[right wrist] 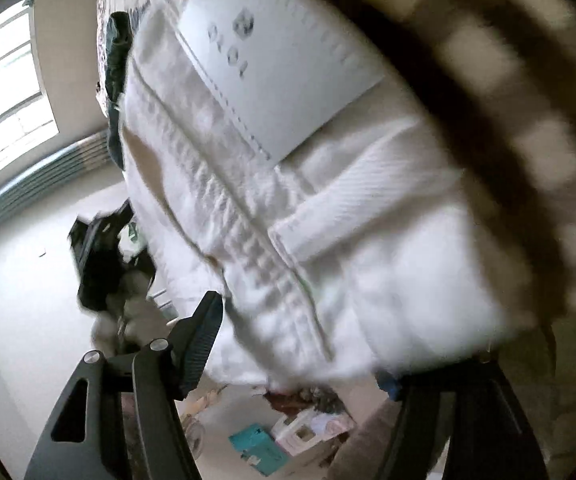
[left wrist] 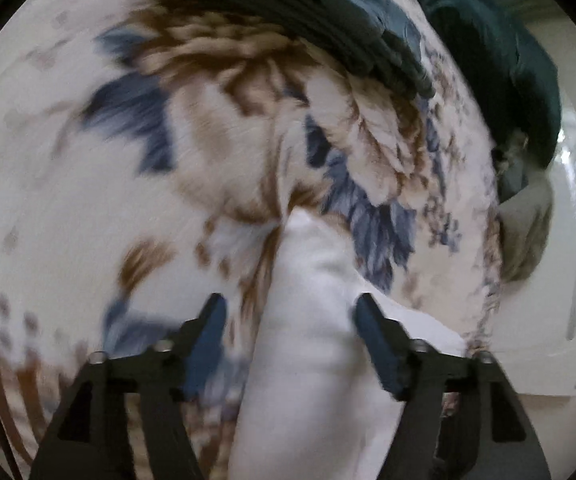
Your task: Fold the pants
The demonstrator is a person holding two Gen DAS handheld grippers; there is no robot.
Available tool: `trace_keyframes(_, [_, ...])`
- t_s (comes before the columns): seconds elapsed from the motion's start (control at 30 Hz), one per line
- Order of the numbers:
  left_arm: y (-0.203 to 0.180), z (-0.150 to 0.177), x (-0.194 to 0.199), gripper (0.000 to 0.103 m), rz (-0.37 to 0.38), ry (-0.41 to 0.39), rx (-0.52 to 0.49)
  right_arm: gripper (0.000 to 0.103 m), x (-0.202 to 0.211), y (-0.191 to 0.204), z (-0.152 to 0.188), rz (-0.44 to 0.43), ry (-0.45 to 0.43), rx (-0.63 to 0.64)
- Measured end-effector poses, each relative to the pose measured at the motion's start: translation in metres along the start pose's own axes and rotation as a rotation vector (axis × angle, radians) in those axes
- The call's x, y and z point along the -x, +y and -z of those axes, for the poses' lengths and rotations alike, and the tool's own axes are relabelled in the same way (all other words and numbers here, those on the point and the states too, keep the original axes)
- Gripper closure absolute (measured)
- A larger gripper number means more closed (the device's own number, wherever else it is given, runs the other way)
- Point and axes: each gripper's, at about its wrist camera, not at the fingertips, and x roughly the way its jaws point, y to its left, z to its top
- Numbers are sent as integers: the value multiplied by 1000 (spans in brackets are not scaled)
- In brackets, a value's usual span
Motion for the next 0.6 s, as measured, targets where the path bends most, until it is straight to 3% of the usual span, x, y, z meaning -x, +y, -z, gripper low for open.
trace_keyframes(0.13, [12, 24, -6, 23, 49, 59, 15, 25, -19, 3, -4, -36, -33, 7])
trace_keyframes(0.2, [15, 33, -17, 21, 87, 77, 24, 28, -19, 5, -4, -28, -64, 25])
trace_keyframes(0.23, [15, 36, -21, 21, 111, 72, 28, 34, -19, 7, -2, -14, -74, 37])
trace_keyframes(0.27, [13, 37, -23, 23, 118, 60, 20, 42, -16, 8, 2, 0, -85, 47])
trace_keyframes(0.3, [9, 38, -22, 31, 128, 42, 1, 46, -13, 15, 10, 14, -101, 50])
trace_keyframes(0.33, [2, 39, -19, 47, 149, 26, -29, 54, -9, 19, 15, 20, -113, 53])
trace_keyframes(0.37, [-4, 40, -15, 52, 134, 17, -54, 62, -4, 25, 20, 29, -125, 68])
trace_keyframes(0.43, [-13, 43, -6, 62, 122, 1, -84, 67, 5, 45, 30, 68, -148, 122])
trace_keyframes(0.6, [-28, 46, 33, 67, 129, -30, -80, 72, 22, 101, 51, 103, -182, 217])
